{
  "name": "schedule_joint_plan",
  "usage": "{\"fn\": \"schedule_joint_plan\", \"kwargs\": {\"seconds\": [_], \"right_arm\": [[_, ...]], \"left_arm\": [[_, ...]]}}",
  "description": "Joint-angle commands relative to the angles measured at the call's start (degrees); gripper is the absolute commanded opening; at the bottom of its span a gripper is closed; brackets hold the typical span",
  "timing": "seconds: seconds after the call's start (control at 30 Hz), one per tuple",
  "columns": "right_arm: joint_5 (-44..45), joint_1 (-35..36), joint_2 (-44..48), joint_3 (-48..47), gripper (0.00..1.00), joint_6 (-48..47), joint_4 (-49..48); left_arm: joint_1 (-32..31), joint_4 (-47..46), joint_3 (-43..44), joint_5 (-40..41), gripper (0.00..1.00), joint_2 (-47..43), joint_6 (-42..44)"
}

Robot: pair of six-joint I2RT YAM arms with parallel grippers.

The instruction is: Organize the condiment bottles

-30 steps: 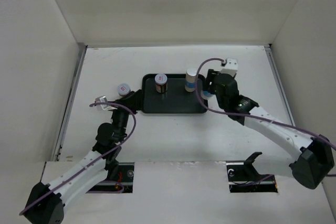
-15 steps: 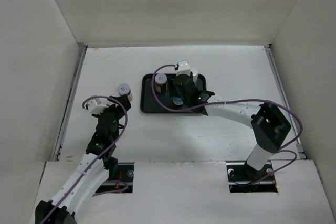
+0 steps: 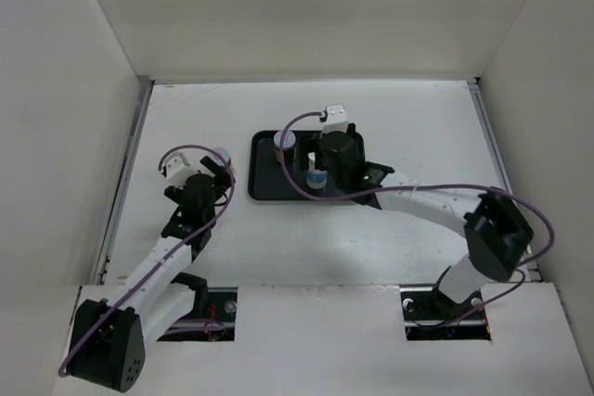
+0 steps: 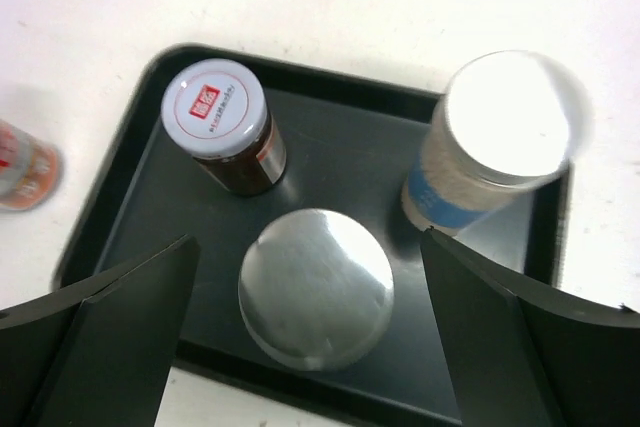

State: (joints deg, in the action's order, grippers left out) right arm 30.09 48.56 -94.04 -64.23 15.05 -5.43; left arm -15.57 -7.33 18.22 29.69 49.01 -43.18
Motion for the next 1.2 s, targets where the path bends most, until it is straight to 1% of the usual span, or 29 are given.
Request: {"fn": "schedule_joint_plan", "kwargs": {"seconds": [0.0, 0.13, 0.27, 0.47, 0.7, 0.87, 0.9, 0.97, 1.07, 1.1, 1.17], "right_arm": [[0.32, 0.0, 11.57, 3.3, 1.0, -0.02, -6.51], [1.9, -0.43, 22.38, 13.84, 1.0, 2.26, -11.17], [1.82, -1.66, 29.34, 22.99, 1.0, 6.3, -13.46], [1.38, -2.63, 33.92, 31.26, 1.0, 8.33, -16.89], [-2.31, -4.3, 36.03, 34.6, 1.0, 11.05, -19.35], [-2.75, -4.3, 36.21, 35.4, 1.0, 11.67, -19.53], [-2.75, -4.3, 36.38, 35.49, 1.0, 11.67, -19.44], [-2.75, -4.48, 36.91, 35.75, 1.0, 11.67, -19.53], [-2.75, -4.83, 37.26, 35.84, 1.0, 11.76, -19.09], [-2.75, -4.74, 37.44, 35.92, 1.0, 11.76, -19.09], [-2.58, -4.92, 37.61, 36.19, 1.0, 11.85, -19.53]], "left_arm": [[-1.78, -3.3, 6.47, 1.77, 0.93, 2.92, 4.76], [-1.79, -2.78, 10.77, 3.35, 0.93, 6.61, 7.93], [-1.34, -0.67, 15.78, 2.39, 0.93, 12.76, 10.13], [-1.26, 3.37, 22.21, 2.74, 0.92, 20.41, 12.94], [-0.9, 4.96, 25.63, 4.41, 0.87, 27.35, 14.17], [-0.55, 4.7, 28.19, 4.94, 0.77, 32.72, 14.79], [-0.64, 4.44, 28.45, 4.94, 0.74, 33.42, 14.7], [-0.99, 4.0, 28.8, 4.94, 0.6, 33.69, 14.53], [-1.17, 3.55, 28.98, 5.02, 0.42, 31.94, 14.79], [-1.26, 3.73, 28.98, 5.02, 0.39, 30.28, 14.62], [-1.87, 3.99, 28.89, 5.2, 0.36, 25.45, 14.96]]}}
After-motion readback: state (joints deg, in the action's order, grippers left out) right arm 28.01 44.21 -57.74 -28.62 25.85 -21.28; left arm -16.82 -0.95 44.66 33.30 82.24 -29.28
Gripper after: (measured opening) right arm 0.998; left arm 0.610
